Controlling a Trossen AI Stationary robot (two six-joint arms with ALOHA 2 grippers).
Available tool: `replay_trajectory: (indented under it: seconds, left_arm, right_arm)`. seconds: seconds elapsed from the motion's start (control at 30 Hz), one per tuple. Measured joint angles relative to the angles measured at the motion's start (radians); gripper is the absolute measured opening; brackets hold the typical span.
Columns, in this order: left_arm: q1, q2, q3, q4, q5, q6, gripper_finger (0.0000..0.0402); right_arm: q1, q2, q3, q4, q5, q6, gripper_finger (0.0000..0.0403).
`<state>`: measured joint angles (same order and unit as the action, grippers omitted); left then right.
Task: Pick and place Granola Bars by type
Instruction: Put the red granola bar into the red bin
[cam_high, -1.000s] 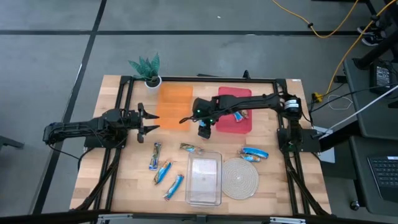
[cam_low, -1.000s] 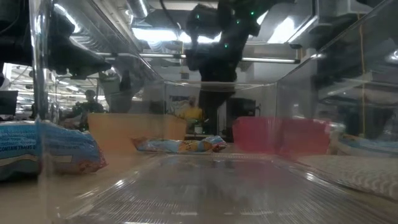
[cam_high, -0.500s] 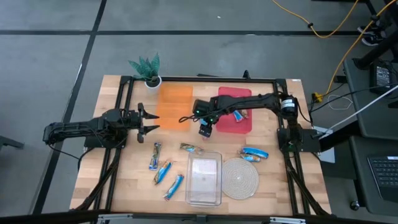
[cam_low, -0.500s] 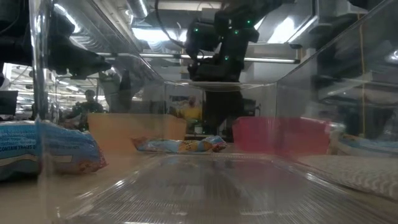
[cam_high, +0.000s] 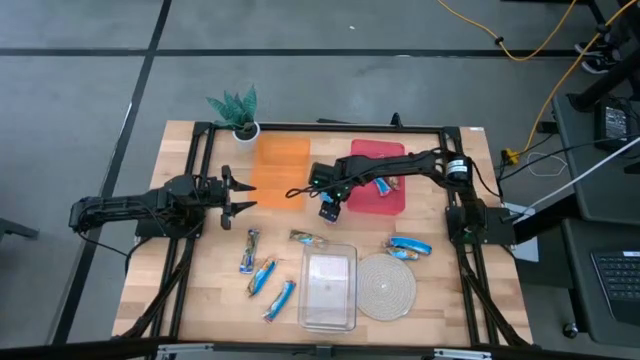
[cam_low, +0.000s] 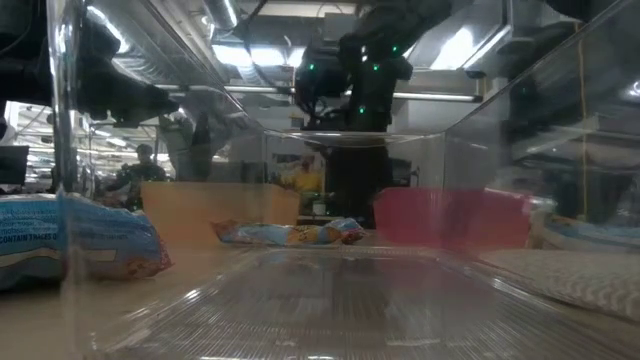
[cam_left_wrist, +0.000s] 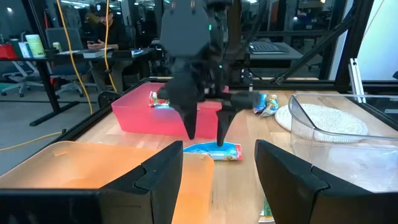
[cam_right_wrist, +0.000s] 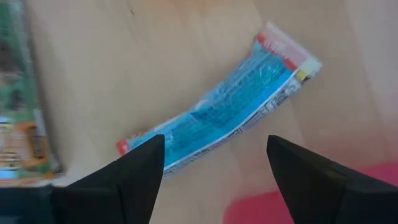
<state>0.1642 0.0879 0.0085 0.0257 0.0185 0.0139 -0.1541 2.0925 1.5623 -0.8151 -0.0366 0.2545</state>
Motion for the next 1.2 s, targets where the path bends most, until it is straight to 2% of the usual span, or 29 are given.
replay_trajectory:
  seconds: [0.5, 0.6, 0.77, 1.03, 1.2]
  left_arm:
    - [0.000, 0.000, 0.000, 0.000, 0.000, 0.000, 0.0194]
    - [0.000, 0.000, 0.000, 0.000, 0.000, 0.000, 0.0194]
    - [0.000, 0.000, 0.000, 0.000, 0.000, 0.000, 0.0194]
    - [0.000, 0.000, 0.000, 0.000, 0.000, 0.000, 0.0194]
    - [0.000, 0.000, 0.000, 0.000, 0.000, 0.000, 0.0194]
  right_arm:
    - [-0.015, 0.040, 0.001, 0.019, -0.011, -0.023, 0.0284]
    - [-0.015, 0.040, 0.001, 0.029, -0.016, -0.024, 0.0274]
    - [-0.015, 0.041, 0.001, 0.050, -0.037, -0.027, 0.0222]
    - [-0.015, 0.041, 0.002, 0.050, -0.063, -0.028, 0.0101]
    - [-0.015, 0.041, 0.002, 0.049, -0.064, -0.030, 0.0043]
